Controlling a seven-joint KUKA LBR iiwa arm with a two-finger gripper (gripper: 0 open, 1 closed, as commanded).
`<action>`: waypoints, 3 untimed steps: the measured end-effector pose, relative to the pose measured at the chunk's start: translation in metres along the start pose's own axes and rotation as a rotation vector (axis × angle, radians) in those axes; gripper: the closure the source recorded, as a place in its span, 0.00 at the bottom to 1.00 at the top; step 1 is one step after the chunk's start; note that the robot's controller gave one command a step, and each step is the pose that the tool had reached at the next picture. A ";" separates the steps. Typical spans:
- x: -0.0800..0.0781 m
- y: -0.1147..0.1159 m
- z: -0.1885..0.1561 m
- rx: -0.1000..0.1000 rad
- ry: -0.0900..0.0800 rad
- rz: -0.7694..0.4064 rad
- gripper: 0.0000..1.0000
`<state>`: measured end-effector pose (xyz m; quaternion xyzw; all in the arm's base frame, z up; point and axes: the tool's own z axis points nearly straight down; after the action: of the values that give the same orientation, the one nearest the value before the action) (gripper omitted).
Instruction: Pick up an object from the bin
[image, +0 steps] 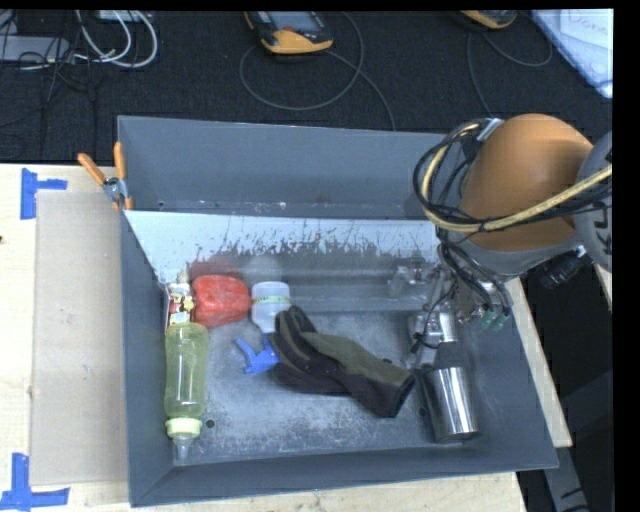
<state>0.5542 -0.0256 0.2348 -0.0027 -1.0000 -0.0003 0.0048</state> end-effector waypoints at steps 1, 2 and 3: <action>-0.001 0.000 -0.005 0.000 -0.009 0.000 0.00; 0.005 0.000 0.032 0.000 -0.008 0.089 0.00; -0.006 0.015 0.086 0.000 -0.008 0.064 0.00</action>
Offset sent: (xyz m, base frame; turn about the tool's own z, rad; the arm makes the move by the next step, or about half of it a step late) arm -0.0166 0.0027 -0.0905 0.2285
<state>0.5596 -0.0111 0.1485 -0.0350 -0.9994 -0.0001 0.0007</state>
